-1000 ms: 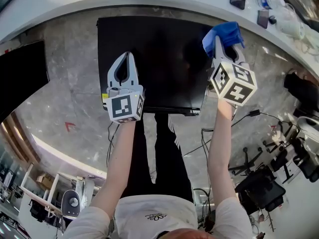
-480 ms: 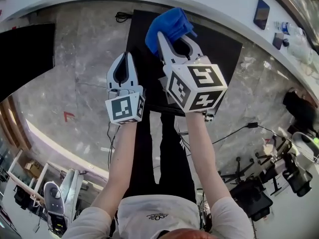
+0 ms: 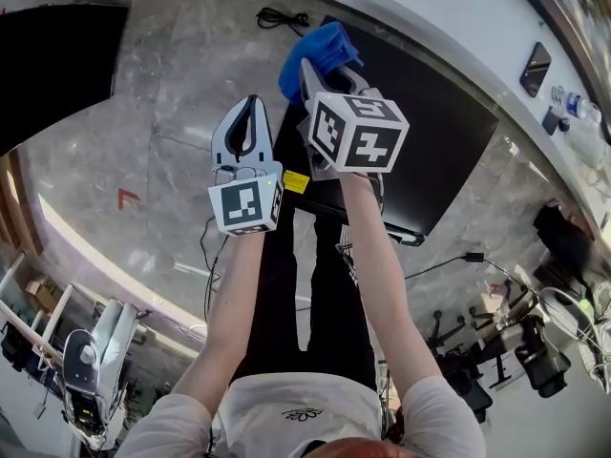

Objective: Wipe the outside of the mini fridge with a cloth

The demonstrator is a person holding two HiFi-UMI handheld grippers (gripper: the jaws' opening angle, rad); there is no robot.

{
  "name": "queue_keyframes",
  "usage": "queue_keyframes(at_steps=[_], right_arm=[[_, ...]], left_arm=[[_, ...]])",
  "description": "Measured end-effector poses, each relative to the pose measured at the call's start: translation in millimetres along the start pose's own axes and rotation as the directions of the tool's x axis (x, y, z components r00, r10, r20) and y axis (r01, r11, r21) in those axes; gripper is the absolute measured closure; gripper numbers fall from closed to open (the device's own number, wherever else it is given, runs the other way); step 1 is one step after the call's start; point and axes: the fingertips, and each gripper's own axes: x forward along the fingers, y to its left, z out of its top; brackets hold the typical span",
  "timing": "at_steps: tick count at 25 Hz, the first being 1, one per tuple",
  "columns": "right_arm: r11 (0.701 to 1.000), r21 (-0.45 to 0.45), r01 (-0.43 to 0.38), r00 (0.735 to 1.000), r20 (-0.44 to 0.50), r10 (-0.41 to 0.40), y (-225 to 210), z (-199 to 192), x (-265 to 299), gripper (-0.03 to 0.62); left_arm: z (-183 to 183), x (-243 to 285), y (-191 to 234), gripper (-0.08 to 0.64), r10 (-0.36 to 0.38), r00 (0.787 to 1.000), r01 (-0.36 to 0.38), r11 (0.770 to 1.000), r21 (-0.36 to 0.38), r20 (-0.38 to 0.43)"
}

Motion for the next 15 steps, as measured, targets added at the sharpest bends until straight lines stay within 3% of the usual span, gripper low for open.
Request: queue_keyframes(at_steps=[3, 15], right_arm=[[0.998, -0.031, 0.055, 0.998, -0.039, -0.057, -13.5, -9.8, 6.9, 0.522], [0.992, -0.040, 0.121, 0.992, -0.035, -0.122, -47.3, -13.5, -10.5, 0.520]], left_arm=[[1.1, 0.6, 2.3, 0.555, -0.004, 1.000, 0.004, 1.000, 0.020, 0.001], [11.0, 7.9, -33.8, 0.555, -0.082, 0.996, 0.081, 0.995, 0.064, 0.016]])
